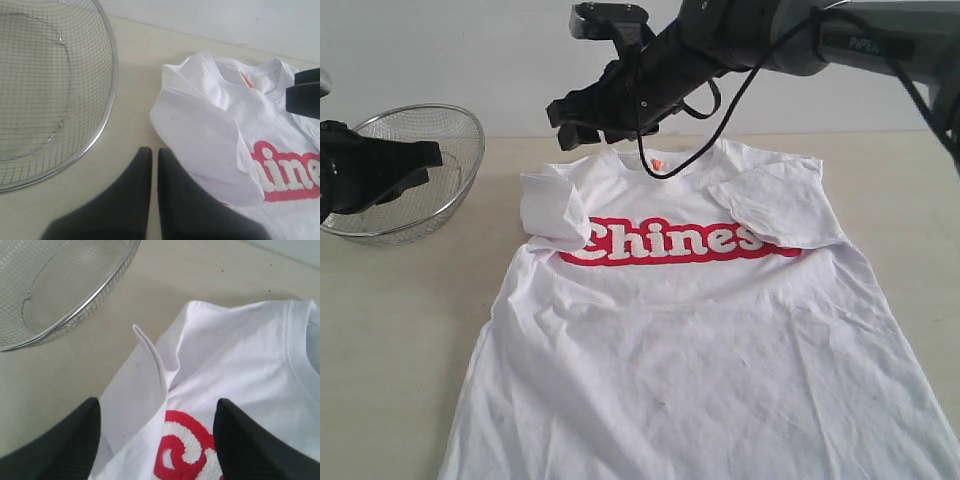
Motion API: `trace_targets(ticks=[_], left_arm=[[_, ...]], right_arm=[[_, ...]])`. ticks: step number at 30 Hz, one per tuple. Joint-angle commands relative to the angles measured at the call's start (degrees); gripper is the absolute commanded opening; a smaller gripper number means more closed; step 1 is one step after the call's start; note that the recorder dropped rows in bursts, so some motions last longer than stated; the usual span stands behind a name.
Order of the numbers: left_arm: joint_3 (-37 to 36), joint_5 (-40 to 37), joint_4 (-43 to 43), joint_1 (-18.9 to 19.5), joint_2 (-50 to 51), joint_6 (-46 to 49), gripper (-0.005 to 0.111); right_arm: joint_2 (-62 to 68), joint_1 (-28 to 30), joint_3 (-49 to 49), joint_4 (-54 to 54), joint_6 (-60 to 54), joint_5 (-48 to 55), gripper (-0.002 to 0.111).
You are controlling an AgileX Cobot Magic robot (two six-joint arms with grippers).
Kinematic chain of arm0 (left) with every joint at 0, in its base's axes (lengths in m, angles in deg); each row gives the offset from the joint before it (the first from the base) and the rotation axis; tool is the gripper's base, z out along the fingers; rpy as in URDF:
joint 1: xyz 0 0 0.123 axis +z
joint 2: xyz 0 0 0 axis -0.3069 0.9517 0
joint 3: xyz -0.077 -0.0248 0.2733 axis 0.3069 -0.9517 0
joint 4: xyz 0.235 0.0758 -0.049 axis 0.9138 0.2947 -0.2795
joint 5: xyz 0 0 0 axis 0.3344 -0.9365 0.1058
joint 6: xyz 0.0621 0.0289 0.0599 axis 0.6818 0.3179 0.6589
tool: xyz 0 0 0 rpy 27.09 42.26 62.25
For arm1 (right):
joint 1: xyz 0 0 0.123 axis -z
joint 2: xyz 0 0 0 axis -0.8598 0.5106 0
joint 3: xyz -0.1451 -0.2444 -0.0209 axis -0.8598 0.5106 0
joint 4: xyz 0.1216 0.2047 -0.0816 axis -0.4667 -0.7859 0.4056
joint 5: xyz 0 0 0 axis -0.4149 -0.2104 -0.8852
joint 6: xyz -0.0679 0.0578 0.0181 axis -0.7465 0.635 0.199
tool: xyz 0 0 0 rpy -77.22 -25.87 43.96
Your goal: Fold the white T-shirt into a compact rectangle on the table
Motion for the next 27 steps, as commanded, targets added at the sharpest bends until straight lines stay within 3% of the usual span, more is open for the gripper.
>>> trace_targets(ticks=[1,27], left_arm=[[-0.20,0.33,0.29,0.14,0.07,-0.52,0.004],[-0.20,0.33,0.29,0.14,0.07,-0.52,0.004]], right_arm=[[2.96,0.21,-4.55,1.80,0.86,3.91,0.058],[7.74,-3.30,-7.17,8.20,3.19,-1.39,0.058]])
